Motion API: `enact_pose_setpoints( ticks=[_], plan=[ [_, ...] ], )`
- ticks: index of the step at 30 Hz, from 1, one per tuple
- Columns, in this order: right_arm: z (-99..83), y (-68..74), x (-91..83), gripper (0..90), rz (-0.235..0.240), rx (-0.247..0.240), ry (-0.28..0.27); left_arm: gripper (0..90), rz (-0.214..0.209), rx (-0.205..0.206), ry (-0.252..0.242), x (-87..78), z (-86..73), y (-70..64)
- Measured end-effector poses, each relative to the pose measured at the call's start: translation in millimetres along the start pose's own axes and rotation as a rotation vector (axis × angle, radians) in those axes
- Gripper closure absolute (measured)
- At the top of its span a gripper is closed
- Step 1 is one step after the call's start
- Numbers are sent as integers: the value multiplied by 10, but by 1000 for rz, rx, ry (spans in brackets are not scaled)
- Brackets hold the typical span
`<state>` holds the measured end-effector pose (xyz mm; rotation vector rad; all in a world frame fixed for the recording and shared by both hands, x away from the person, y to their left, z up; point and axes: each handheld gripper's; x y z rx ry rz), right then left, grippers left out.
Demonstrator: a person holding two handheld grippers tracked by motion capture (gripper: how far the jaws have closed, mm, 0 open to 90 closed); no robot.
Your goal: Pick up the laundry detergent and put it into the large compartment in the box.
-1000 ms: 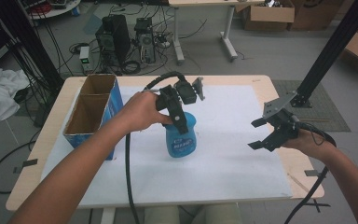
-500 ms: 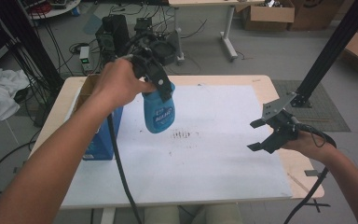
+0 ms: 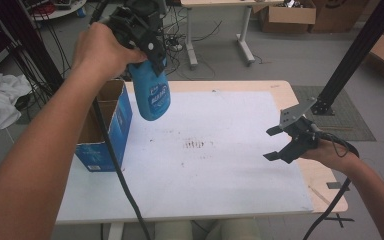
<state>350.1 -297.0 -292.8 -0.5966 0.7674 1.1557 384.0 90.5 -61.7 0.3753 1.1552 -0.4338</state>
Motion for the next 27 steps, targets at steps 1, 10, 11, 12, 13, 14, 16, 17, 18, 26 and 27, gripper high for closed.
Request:
enact_pose_setpoints(
  ticks=[1, 10, 11, 12, 13, 14, 16, 17, 18, 26, 27],
  plan=[
    [8, 6, 12, 162, 0, -4, -2, 384, 7, -18, 0, -17, -4, 21],
    [21, 29, 36, 163, 9, -18, 3, 384, 53, -187, -6, -169, -134, 366],
    [21, 29, 36, 163, 9, -18, 3, 384, 53, -187, -6, -169, -134, 366],
    [21, 29, 34, 162, 7, -18, 3, 384, 64, -202, -6, -199, -158, 413],
    [20, 27, 30, 162, 7, -17, 0, 384, 75, -221, -12, -219, -178, 443],
    [18, 22, 27, 162, 7, -18, -3, 384, 85, -234, -15, -242, -196, 473],
    [18, 20, 22, 162, 6, -16, -5, 384, 123, -283, -51, -317, -259, 559],
    [18, 21, 22, 162, 7, -16, -8, 385, 123, -283, -51, -317, -259, 559],
    [20, 20, 22, 161, 6, -16, -10, 385, 145, -317, -74, -353, -302, 613],
    [40, 23, 17, 161, 9, -19, -9, 384, 232, -397, -90, -312, -494, 806],
    [43, 20, 14, 161, 8, -18, -7, 384, 236, -407, -88, -298, -514, 826]
  ],
)
Point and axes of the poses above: each handheld gripper's, and its own axes: x roughly forward along the jaws, z roughly out of its top, y roughly to its left, and after that the axes turned 1 degree about -y, right-handed
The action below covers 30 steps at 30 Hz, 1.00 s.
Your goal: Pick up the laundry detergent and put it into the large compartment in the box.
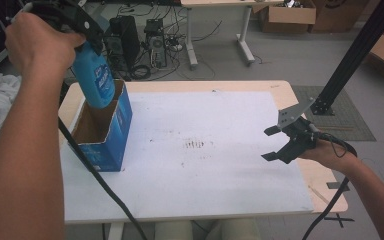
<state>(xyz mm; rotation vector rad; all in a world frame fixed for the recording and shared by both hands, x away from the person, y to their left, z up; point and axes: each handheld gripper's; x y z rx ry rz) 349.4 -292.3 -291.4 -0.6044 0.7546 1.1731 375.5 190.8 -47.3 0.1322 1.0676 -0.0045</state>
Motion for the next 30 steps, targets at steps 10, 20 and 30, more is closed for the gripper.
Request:
enact_pose_setpoints(
  ticks=[10, 20, 30],
  plan=[
    [27, -5, 28, 161, 1, 2, 10, 385, 22, -55, -7, 241, -161, 225],
    [28, 8, 58, 161, 2, 5, 16, 385, 10, -69, 18, 749, -379, 344],
    [2, -4, 48, 160, -4, 16, 19, 385, 9, -46, 4, 1172, -590, 373]
  ],
)
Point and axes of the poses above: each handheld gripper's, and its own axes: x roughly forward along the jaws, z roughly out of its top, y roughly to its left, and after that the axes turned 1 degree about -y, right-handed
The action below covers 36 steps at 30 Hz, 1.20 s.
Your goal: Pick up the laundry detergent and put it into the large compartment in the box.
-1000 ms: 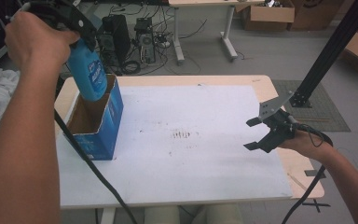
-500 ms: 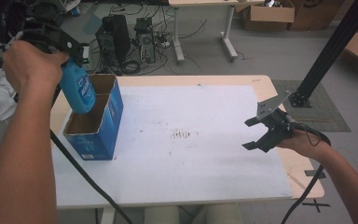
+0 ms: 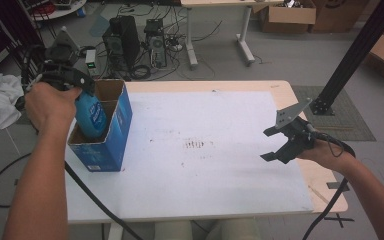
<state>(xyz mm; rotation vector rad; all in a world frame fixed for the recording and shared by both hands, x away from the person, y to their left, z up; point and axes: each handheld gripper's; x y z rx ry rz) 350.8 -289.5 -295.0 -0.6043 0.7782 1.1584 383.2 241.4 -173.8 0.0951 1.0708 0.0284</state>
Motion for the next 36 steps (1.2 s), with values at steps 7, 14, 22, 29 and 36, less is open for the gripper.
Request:
enact_pose_setpoints(
  ticks=[7, 14, 22, 29, 36],
  plan=[
    [-10, 3, 31, 160, 4, 5, 6, 384, -3, 5, -4, 202, -95, -7],
    [-32, -6, 14, 160, 2, 13, 8, 384, 0, 7, 5, 454, -217, -5],
    [-53, -23, -8, 160, 0, 26, 6, 385, 7, 12, -2, 633, -324, -29],
    [-49, -25, -4, 160, 1, 23, 9, 384, -3, 1, 0, 769, -380, -63],
    [-71, -36, -2, 160, -2, 27, 12, 384, 6, 1, 7, 855, -420, -74]
  ],
)
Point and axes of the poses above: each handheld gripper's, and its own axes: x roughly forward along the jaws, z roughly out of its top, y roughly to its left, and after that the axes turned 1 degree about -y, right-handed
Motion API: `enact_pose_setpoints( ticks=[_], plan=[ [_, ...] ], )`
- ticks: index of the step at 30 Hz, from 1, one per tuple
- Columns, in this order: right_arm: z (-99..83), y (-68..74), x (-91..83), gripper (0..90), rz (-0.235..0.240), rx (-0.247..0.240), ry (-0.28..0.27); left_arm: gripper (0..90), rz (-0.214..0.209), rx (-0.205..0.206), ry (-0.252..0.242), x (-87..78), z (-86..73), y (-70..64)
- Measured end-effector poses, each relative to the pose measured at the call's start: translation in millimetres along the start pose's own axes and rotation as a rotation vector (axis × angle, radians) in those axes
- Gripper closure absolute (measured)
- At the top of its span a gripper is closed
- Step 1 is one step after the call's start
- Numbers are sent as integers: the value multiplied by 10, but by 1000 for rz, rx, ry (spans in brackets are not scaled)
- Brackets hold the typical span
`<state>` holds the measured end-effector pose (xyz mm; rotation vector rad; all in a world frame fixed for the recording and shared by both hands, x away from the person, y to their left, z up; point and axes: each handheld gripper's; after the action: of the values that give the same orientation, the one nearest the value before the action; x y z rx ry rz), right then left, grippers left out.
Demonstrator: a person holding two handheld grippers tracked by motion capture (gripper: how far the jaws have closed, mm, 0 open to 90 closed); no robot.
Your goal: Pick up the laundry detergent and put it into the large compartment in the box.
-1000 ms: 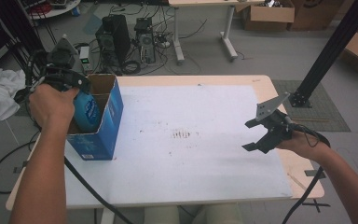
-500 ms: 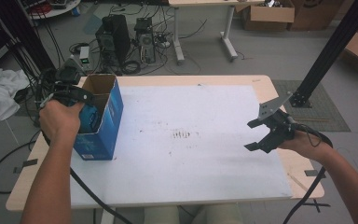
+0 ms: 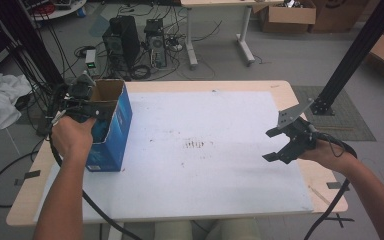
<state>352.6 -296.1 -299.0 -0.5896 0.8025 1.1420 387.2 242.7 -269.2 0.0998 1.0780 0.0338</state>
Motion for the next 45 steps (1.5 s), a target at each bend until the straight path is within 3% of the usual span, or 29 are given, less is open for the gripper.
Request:
enact_pose_setpoints(
  ticks=[13, 28, 45],
  plan=[
    [3, -7, 6, 160, 0, 2, 0, 384, -10, -2, 12, 115, -58, -25],
    [-13, -4, 5, 160, 0, 10, 0, 380, -39, -4, 90, 126, 25, 40],
    [-22, -1, 26, 160, 2, 6, 10, 346, -63, -8, 95, 92, 44, 94]
  ],
)
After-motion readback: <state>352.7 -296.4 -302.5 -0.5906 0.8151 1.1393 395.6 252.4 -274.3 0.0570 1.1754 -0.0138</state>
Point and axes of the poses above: each handheld gripper's, and its own axes: x roughly forward along the jaws, z roughly out of its top, y roughly to its left, and after that the axes turned 1 degree about -y, right-handed
